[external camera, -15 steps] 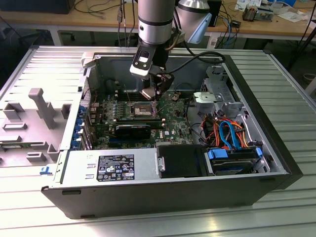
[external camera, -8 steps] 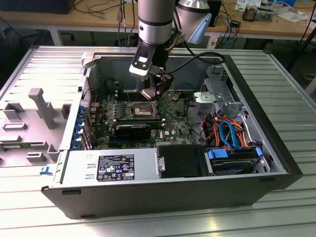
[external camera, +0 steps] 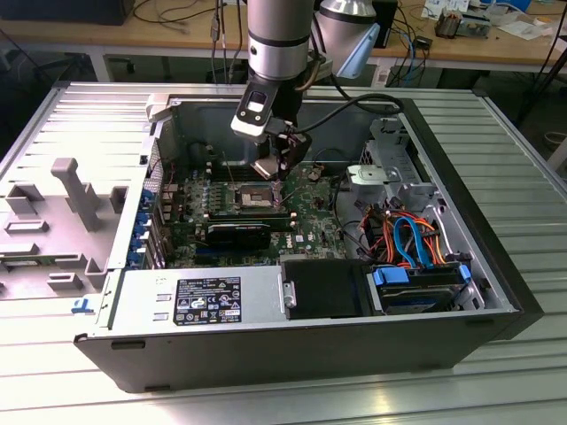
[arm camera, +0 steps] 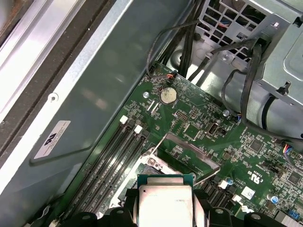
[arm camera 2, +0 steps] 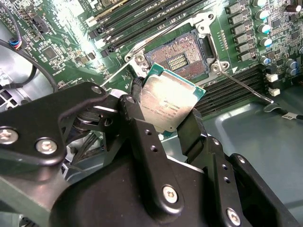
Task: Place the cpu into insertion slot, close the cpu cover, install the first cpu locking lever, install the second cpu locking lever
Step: 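Place the cpu into insertion slot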
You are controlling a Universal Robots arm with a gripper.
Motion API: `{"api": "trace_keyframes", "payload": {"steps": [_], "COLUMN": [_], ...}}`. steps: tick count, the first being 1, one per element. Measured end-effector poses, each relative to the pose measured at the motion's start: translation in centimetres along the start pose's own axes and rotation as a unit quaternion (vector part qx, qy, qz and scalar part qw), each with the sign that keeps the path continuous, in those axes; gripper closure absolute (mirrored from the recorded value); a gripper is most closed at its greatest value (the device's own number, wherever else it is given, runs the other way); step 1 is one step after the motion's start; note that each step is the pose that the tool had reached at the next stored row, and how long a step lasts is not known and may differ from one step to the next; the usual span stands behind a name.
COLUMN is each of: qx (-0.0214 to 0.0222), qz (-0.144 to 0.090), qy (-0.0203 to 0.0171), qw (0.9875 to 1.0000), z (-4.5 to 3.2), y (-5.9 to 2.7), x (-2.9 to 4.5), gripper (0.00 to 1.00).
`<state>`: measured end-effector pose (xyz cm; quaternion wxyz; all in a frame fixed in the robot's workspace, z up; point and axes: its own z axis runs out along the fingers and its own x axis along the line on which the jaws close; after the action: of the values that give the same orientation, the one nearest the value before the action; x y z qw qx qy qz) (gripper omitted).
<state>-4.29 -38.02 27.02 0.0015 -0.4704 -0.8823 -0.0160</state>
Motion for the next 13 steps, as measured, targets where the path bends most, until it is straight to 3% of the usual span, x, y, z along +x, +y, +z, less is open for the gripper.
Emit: {"api": "trace_keyframes", "payload": {"steps": [13], "qx": [-0.0001], "qz": [0.010], "qy": [-0.0003], "qw": [0.9999], "z": [0.11], "y": [-0.01], "x": [0.00], "gripper": [0.46]}}
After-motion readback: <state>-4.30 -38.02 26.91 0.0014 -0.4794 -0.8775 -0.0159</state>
